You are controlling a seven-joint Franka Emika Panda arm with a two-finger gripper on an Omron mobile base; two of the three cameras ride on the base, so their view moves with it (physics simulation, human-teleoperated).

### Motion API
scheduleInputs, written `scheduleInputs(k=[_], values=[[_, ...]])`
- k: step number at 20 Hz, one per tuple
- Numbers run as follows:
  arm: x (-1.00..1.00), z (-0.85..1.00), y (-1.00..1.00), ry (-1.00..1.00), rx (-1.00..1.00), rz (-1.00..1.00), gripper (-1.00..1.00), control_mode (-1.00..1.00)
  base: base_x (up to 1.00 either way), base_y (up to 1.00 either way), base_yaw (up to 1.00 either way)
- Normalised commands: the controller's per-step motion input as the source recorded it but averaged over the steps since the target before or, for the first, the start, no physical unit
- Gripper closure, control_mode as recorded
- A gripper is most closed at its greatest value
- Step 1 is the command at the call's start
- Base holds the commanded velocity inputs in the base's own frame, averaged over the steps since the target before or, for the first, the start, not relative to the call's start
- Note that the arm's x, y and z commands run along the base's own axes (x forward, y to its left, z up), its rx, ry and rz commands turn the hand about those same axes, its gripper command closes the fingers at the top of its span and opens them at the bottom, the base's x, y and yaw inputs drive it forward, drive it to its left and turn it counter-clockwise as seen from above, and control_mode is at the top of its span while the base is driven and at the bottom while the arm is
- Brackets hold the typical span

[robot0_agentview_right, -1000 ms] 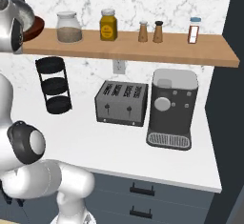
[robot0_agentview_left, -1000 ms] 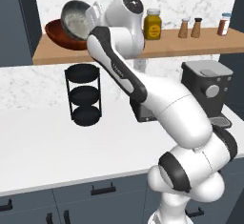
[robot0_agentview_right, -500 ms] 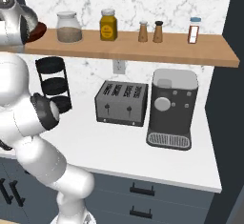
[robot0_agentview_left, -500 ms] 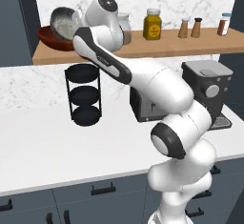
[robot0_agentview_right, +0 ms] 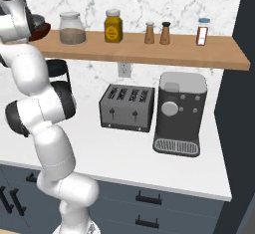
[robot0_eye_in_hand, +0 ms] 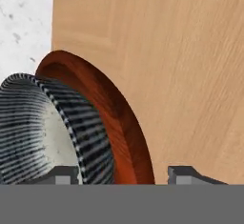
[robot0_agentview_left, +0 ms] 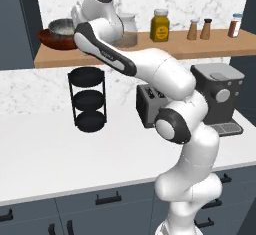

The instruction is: Pick up the bowls on the counter and stack them on top of one another in the open cabinet. Place the smaller bowl on top of the larger bowl.

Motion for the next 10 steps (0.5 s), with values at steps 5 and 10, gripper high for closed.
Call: scheduleInputs(k=[5, 10], values=[[-0.95, 0.0, -0.69, -0.2, 0.05, -0.01, -1.0, -1.0, 0.0, 0.0, 0.0], [-1.0, -0.34, -1.0, -0.15, 0.1, -0.01, -1.0, -1.0, 0.0, 0.0, 0.0]])
